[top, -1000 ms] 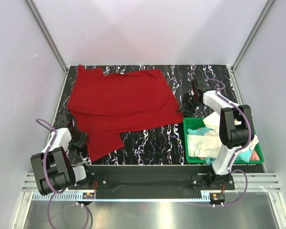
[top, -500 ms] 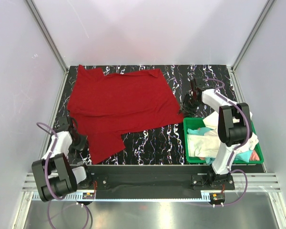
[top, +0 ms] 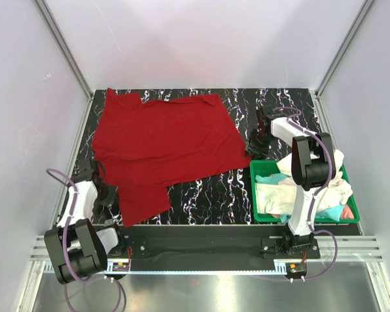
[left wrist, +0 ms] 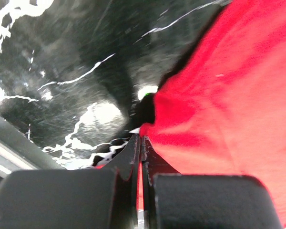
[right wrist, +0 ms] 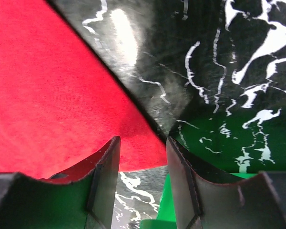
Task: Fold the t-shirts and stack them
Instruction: Fold the tshirt
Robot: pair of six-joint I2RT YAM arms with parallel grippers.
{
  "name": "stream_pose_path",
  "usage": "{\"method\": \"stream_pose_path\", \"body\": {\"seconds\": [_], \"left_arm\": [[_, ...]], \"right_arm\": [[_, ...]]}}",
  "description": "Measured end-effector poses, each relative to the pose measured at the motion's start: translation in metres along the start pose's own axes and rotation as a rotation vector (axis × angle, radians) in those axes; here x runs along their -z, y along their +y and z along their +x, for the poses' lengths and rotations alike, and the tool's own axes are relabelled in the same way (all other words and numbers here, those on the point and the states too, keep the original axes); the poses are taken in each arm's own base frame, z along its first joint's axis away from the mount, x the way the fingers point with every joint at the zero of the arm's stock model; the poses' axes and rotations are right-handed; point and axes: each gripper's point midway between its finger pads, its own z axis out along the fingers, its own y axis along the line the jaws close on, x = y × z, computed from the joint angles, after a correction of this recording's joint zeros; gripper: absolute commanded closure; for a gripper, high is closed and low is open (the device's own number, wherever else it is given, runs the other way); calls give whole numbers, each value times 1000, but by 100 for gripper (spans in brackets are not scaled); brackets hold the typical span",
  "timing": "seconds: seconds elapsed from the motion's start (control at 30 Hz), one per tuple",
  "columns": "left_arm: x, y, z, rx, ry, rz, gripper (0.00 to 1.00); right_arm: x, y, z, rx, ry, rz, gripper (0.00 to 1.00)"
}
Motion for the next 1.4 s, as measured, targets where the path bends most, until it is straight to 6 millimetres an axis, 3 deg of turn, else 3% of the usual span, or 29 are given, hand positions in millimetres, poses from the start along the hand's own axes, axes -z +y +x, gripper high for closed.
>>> {"method": "stream_pose_path", "body": {"seconds": [0.2,0.23,0.57,0.87,1.23,1.4], "left_arm": [[12,-18,-20,-4,-65,41,100],[13,-19,-21,-5,-69,43,100],[16,-16,-27,-47,-99,25,100],[32,-13,-22,-61,-134,44,100],[48,14,-9,-18,-134,-23,100],[67,3,-19,-10,-175,8,100]], "right_arm": [[-4,-6,3,-2,22,32,56],[-4,-5,3,-6,26,31,65],[-6,0,1,-33,33,15,100],[11,4,3,-28,15,5,100],[20,-2,14,10,7,17,100],[22,-1,14,12,4,11,100]]}}
